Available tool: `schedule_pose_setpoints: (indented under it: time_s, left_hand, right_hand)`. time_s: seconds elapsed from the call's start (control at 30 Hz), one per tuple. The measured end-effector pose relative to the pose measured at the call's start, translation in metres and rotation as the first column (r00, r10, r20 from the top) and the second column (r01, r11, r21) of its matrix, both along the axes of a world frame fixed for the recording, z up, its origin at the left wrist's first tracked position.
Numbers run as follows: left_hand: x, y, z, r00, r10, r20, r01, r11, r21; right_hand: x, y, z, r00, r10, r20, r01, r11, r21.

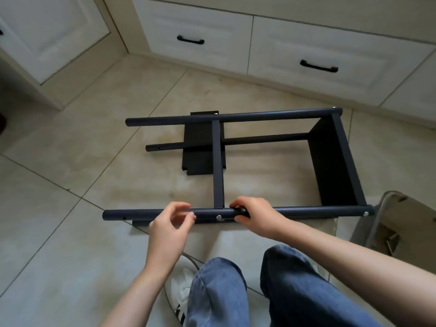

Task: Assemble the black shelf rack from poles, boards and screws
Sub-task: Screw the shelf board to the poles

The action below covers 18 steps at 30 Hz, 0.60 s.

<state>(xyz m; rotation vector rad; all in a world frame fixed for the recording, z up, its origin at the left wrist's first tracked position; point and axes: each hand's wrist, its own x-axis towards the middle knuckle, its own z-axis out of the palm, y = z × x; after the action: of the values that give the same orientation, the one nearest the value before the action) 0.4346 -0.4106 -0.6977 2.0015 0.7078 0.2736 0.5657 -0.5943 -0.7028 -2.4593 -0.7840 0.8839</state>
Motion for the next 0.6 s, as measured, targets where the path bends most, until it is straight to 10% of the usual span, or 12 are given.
schedule_pose_setpoints:
  time_s: [0.13, 0.4, 0.6]
  left_hand:
    - [-0.004, 0.002, -0.007, 0.956, 0.192, -0.22, -0.265, 0.887, -0.378]
    - [0.014, 0.002, -0.014, 0.871, 0.405, -0.277, -0.385, 0.214, -0.898]
    - [0.025, 0.002, -0.006, 0.876, 0.44, -0.2, -0.343, 0.276, -0.898]
  right_hand:
    - [0.002, 0.002, -0.002, 1.0, 0.009, 0.009, -0.008, 1.0, -0.024]
    - [0.001, 0.0, -0.007, 0.998, 0.022, 0.057, -0.021, 1.0, -0.02]
    - [0.002, -0.005, -0.004, 0.99, -0.006, 0.141, 0.0, 0.999, 0.043]
